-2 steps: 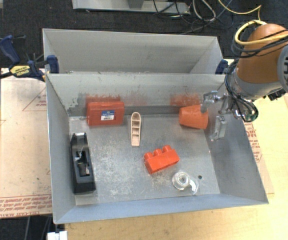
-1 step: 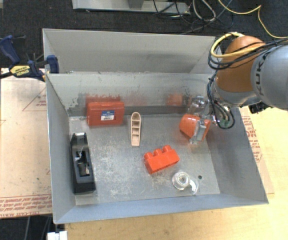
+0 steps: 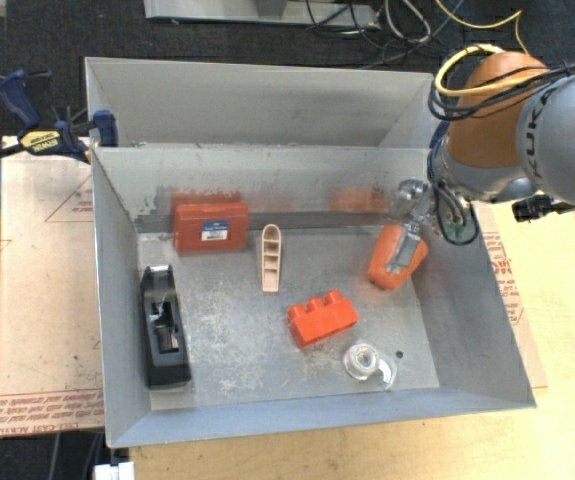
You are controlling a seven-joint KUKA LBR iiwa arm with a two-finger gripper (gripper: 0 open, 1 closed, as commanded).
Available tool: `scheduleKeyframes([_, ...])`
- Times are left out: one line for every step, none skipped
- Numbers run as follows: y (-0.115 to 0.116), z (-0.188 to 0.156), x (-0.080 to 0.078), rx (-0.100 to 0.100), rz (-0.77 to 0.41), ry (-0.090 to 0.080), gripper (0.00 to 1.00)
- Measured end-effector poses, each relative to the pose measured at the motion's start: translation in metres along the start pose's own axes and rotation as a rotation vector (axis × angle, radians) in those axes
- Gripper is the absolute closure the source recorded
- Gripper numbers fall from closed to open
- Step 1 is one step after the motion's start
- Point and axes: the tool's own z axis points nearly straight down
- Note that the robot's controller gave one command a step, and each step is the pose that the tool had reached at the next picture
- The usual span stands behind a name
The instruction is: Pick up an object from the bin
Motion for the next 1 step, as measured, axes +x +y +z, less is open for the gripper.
scheduleKeyframes([-0.0004, 0.0233, 0.0083, -0.003, 0.08, 0.002, 0.0])
